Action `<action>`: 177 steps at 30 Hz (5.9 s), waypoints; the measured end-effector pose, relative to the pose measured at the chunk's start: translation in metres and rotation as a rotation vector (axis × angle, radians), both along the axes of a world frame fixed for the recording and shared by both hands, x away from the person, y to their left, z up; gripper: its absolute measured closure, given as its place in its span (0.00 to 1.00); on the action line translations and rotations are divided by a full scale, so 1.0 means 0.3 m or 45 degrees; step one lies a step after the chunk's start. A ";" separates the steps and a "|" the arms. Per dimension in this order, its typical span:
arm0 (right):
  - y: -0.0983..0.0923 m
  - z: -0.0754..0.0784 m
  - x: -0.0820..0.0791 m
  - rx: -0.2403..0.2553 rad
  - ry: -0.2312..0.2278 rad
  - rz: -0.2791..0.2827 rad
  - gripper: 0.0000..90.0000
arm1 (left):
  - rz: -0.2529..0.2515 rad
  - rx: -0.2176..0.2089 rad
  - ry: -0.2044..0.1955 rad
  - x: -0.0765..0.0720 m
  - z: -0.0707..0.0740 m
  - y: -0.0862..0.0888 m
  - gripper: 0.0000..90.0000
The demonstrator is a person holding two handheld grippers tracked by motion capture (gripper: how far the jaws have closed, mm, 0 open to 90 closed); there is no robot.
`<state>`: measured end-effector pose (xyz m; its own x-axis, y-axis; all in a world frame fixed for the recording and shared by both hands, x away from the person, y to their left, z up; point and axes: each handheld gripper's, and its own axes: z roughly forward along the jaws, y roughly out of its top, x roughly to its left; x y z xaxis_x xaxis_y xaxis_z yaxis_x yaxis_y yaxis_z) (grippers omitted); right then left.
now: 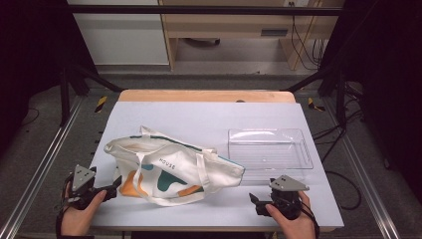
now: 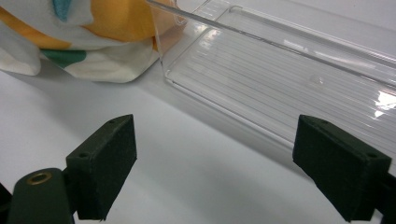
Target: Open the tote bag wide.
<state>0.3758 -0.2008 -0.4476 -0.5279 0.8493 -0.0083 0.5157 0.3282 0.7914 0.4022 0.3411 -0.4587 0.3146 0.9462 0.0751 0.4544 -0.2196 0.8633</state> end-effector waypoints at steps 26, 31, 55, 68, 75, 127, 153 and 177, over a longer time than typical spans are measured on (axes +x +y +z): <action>0.080 0.136 -0.071 0.093 -0.241 0.191 0.30 | -0.115 -0.052 -0.123 -0.050 0.146 -0.028 0.26; 0.139 0.282 -0.062 0.055 -0.313 0.302 0.46 | -0.177 0.023 -0.164 -0.059 0.276 -0.042 0.30; 0.594 0.379 0.276 -0.198 -0.065 0.538 0.75 | -0.396 0.127 -0.085 0.157 0.484 -0.105 0.52; 0.582 0.348 0.122 -0.133 -0.092 0.649 0.95 | -0.506 0.182 0.013 0.145 0.491 -0.139 0.55; 0.580 0.354 0.071 -0.096 -0.112 0.694 0.95 | -0.586 0.249 0.118 0.179 0.468 -0.196 0.55; 0.572 0.171 -0.017 0.056 -0.013 0.791 0.68 | -0.435 0.115 0.148 0.437 0.406 -0.315 0.98; 0.642 0.076 0.142 -0.164 0.147 0.687 0.97 | -0.424 0.113 0.117 0.439 0.422 -0.343 0.99; 0.597 0.018 0.050 -0.140 0.074 0.723 0.99 | -0.339 0.129 0.166 0.530 0.310 -0.358 0.99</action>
<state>0.3909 -0.0216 -0.4424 -0.9027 0.4287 -0.0373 0.2767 0.6446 0.7127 0.5613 0.2336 -0.3656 0.5633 0.8192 0.1079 0.4750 -0.4278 0.7690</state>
